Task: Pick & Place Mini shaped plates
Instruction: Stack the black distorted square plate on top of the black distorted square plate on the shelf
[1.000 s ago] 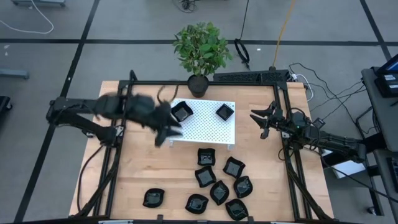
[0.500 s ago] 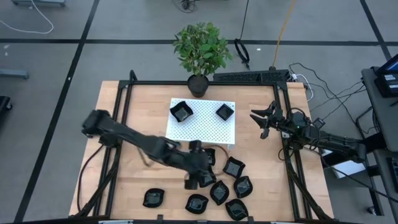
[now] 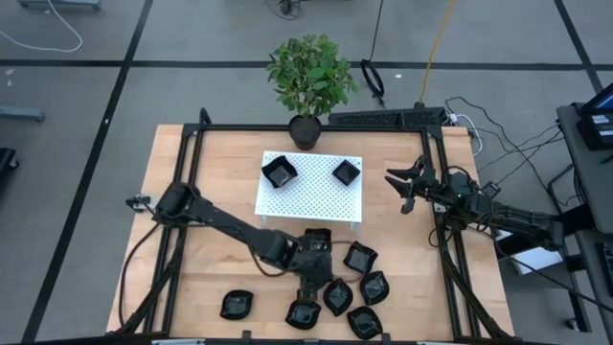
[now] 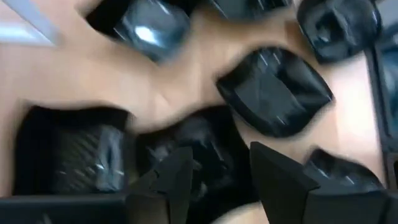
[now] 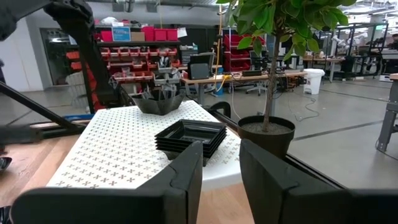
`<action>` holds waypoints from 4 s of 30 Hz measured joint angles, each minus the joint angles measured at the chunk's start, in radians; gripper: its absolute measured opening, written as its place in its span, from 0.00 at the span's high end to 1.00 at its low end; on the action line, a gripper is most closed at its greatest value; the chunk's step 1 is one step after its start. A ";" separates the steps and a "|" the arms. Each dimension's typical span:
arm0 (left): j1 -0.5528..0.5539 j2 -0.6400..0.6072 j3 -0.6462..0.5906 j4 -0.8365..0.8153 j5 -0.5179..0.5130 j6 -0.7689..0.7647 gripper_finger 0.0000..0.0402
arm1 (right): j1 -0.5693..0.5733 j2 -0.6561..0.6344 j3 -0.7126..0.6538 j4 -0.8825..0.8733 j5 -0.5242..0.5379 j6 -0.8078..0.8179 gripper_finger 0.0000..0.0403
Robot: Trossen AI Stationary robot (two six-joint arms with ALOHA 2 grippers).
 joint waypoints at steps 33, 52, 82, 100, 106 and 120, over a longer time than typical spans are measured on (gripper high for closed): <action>-0.047 0.002 -0.106 -0.163 -0.093 -1.056 0.58 | 0.000 0.000 0.000 0.000 0.000 0.000 0.77; -0.046 0.020 -0.111 -0.117 -0.112 -1.053 0.54 | 0.000 0.000 0.000 0.000 0.000 0.000 0.77; -0.045 0.018 -0.138 -0.096 -0.080 -1.011 0.94 | 0.000 0.000 0.000 0.000 0.000 0.000 0.77; -0.045 0.018 -0.138 -0.107 -0.073 -0.848 0.98 | 0.000 0.000 0.000 0.000 0.000 0.000 0.76; -0.046 -0.001 -0.138 -0.121 -0.111 -0.791 0.99 | 0.000 0.000 0.000 0.000 0.000 0.000 0.76; -0.132 -0.274 -0.140 -0.123 -0.361 -0.649 0.99 | 0.000 0.000 0.000 0.000 0.000 0.000 0.77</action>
